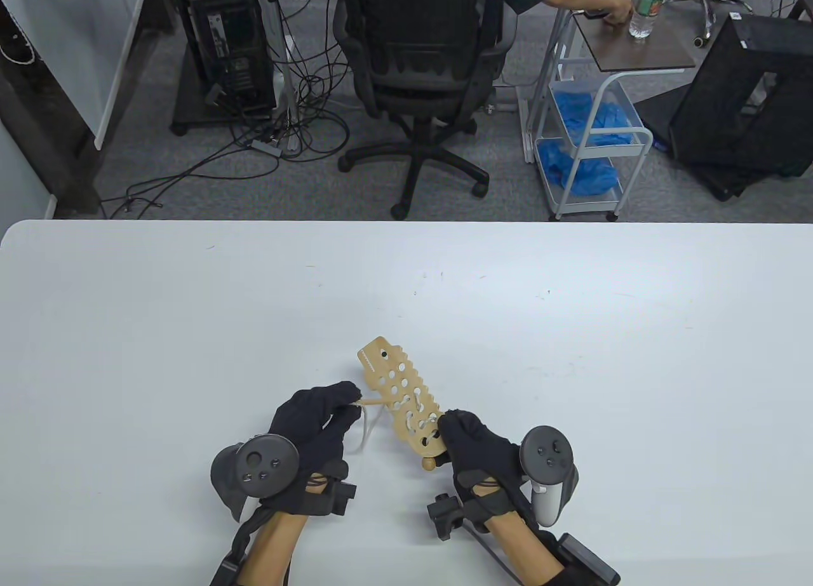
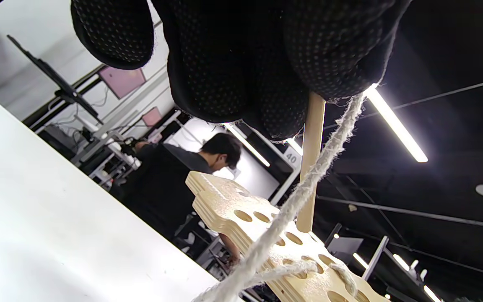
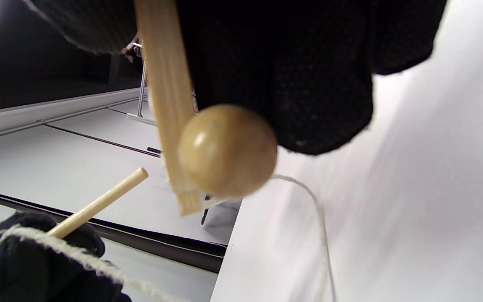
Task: Remove rope from all holes on crocodile lacing toy
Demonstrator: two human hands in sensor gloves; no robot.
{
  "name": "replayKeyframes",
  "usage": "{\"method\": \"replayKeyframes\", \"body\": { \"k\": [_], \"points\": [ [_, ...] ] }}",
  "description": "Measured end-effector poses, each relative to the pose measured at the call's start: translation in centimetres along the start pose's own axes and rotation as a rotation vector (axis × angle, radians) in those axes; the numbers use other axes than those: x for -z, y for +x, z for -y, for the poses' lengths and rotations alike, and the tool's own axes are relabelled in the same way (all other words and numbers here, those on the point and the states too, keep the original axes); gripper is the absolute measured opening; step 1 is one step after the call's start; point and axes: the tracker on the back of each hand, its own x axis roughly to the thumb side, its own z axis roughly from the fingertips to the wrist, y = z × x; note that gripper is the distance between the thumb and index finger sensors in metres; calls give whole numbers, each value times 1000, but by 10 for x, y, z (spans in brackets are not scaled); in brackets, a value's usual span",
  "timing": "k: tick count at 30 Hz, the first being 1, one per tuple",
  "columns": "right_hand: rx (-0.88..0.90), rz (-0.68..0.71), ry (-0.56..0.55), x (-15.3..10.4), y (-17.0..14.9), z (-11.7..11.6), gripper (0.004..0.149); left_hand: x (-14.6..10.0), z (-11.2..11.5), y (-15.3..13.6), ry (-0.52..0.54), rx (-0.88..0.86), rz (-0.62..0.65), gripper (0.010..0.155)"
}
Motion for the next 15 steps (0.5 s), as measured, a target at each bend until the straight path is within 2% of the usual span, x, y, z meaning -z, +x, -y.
{"method": "replayKeyframes", "body": {
  "k": [7,15],
  "points": [
    [-43,37,26,-1,4,-3,48,-1,4,7,-22,48,41,40],
    [-53,73,67,-2,7,-8,48,-4,10,19,-40,194,115,39]
  ]
}}
